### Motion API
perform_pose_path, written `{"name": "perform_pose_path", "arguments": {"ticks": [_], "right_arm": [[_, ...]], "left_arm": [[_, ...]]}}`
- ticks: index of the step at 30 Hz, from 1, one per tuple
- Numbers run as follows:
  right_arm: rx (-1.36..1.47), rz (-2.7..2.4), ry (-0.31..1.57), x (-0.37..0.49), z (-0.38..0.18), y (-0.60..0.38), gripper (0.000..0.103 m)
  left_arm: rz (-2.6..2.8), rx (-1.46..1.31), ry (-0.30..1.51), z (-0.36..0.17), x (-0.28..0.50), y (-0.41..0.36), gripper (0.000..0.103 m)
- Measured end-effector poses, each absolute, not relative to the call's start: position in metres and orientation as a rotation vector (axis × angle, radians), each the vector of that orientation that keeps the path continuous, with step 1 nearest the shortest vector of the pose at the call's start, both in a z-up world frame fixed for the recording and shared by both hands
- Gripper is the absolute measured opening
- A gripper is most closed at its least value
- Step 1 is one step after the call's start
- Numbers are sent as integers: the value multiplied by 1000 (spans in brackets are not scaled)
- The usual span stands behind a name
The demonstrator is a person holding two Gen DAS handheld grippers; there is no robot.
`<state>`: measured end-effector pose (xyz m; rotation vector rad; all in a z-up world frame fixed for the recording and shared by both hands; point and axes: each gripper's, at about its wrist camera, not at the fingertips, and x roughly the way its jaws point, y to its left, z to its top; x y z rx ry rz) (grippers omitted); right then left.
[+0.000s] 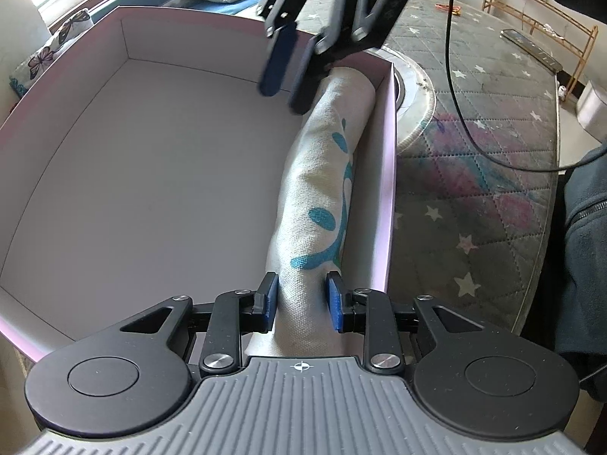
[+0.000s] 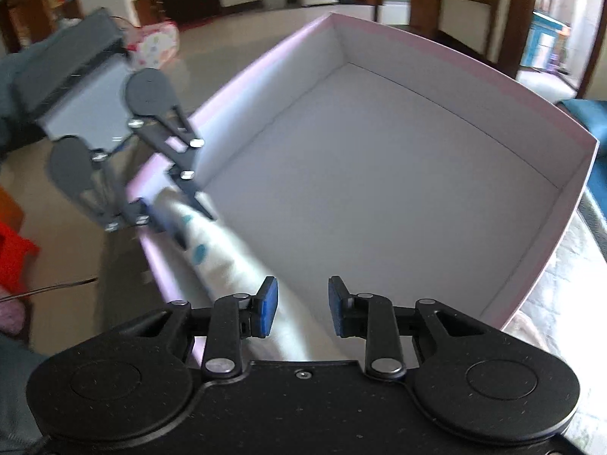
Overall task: Fold shopping bag
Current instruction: 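Open the right gripper and release the tube end while the left gripper holds it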
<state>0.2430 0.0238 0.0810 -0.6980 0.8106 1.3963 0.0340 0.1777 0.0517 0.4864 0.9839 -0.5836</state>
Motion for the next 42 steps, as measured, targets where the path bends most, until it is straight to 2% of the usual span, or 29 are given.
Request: {"name": "perform_pose_path", "arguments": {"ticks": [10,42], "right_arm": [[-730,1352,851,241,43,43,32],[-747,1362,852,250,29,43,34]], "left_arm": [[-591,490,983,50,33,176,31],[-588,439,944,60,34,175,36]]}}
